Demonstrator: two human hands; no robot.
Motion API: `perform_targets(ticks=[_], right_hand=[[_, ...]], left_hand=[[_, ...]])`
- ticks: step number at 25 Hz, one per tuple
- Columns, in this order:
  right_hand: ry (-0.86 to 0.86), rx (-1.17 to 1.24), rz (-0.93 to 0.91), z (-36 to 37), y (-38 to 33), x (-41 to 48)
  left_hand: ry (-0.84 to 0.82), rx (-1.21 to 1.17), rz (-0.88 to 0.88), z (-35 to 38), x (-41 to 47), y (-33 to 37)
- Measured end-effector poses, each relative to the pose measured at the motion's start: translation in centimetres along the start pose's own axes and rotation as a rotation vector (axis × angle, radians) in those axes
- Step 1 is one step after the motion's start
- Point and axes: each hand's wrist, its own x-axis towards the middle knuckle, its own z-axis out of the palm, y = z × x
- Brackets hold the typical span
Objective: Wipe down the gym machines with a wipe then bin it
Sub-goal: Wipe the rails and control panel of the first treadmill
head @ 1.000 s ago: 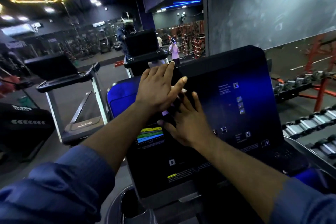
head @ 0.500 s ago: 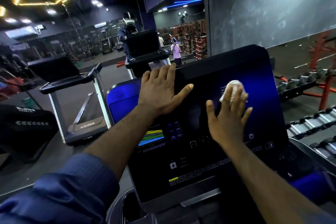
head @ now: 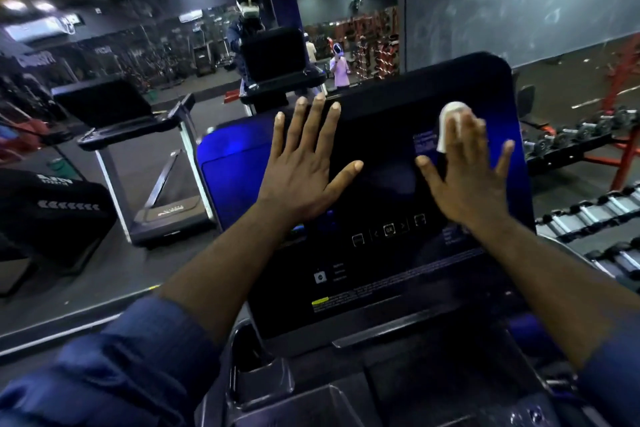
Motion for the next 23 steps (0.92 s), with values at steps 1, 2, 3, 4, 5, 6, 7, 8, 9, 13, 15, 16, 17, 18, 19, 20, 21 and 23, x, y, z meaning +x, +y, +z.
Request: perform_targets(ticks=[1, 2, 3, 4, 5, 6, 7, 8, 9, 13, 15, 16, 17, 18, 19, 20, 21, 23], right_hand=[[0.003, 0.037, 0.066, 1.0, 1.2, -2.0], [-0.010, 0.079, 0.119, 2.1, 1.4, -4.5], [-0.035, 0.117, 0.156, 3.3, 0.7, -7.1], [-0.066, 0.140, 0.171, 4.3, -0.9, -9.4], [-0.090, 0.150, 0.156, 5.1, -2.9, -11.3], [-0.096, 0.149, 0.109, 5.9, -5.1, -13.0], [-0.092, 0.137, 0.015, 6.6, -7.1, -14.5], [-0.091, 0.122, -0.132, 7.4, -8.6, -16.1], [-0.083, 0.117, -0.324, 8.0, -9.2, -17.3], [-0.078, -0.059, -0.907, 7.7, -2.3, -17.2], [-0.012, -0.145, -0.825, 6.8, 3.2, -14.9], [0.017, -0.136, -0.690, 6.1, 5.7, -14.0], [0.045, -0.080, -0.528, 5.6, 7.7, -14.0], [0.076, 0.001, -0.376, 5.6, 9.0, -14.5], [0.094, 0.072, -0.267, 6.0, 9.8, -15.4], [0.100, 0.120, -0.198, 6.4, 10.2, -16.7], [0.101, 0.156, -0.161, 6.7, 9.8, -18.0], [0.065, 0.222, -0.169, 7.0, 8.3, -20.1]], left_hand=[[0.000, -0.008, 0.016, 0.6, -1.5, 0.4], [-0.008, -0.012, 0.025, 1.2, -3.2, 0.9], [-0.018, -0.015, 0.028, 1.9, -4.9, 1.6], [-0.027, -0.017, 0.034, 2.4, -6.5, 2.2], [-0.030, -0.025, 0.039, 2.8, -8.1, 2.7], [-0.024, -0.041, 0.048, 3.2, -9.6, 3.2], [-0.010, -0.069, 0.062, 3.4, -10.8, 3.6], [-0.002, -0.106, 0.076, 3.6, -11.8, 4.1], [-0.005, -0.139, 0.087, 3.8, -12.8, 4.4], [-0.068, -0.196, 0.063, 5.0, -17.5, 5.7], [-0.079, -0.207, 0.014, 5.8, -19.8, 6.5], [-0.083, -0.223, -0.012, 6.1, -20.9, 7.0], [-0.086, -0.250, -0.042, 6.4, -21.8, 7.6], [-0.094, -0.277, -0.078, 6.7, -22.7, 8.1], [-0.116, -0.301, -0.127, 6.9, -23.5, 8.8], [-0.159, -0.314, -0.196, 7.0, -24.3, 9.6], [-0.232, -0.326, -0.273, 7.1, -25.1, 10.3], [-0.414, -0.355, -0.390, 6.9, -26.6, 11.7]])
